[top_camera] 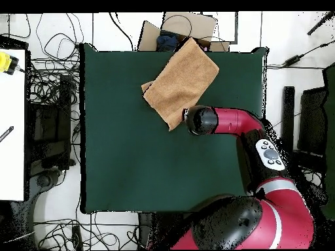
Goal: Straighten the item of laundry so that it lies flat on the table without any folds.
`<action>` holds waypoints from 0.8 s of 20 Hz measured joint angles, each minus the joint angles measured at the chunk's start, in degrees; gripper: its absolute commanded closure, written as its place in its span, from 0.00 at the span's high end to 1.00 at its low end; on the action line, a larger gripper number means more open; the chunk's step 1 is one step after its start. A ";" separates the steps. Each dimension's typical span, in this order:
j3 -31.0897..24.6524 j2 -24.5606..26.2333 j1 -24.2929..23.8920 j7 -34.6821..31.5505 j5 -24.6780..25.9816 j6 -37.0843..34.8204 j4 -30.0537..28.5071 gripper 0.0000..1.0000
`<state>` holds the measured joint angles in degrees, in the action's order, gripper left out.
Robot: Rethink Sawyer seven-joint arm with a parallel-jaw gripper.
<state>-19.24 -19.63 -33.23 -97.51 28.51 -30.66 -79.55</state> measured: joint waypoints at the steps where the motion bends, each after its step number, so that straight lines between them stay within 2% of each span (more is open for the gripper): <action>1: 0.00 -0.05 0.00 0.00 -0.09 -0.08 -0.04 1.00; 6: -0.01 -0.70 0.01 0.00 -1.09 -1.35 -0.65 1.00; 16: -0.02 -5.42 0.01 0.00 -4.45 -8.15 -1.97 1.00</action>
<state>-19.25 -25.05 -33.23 -97.51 24.06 -38.81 -81.53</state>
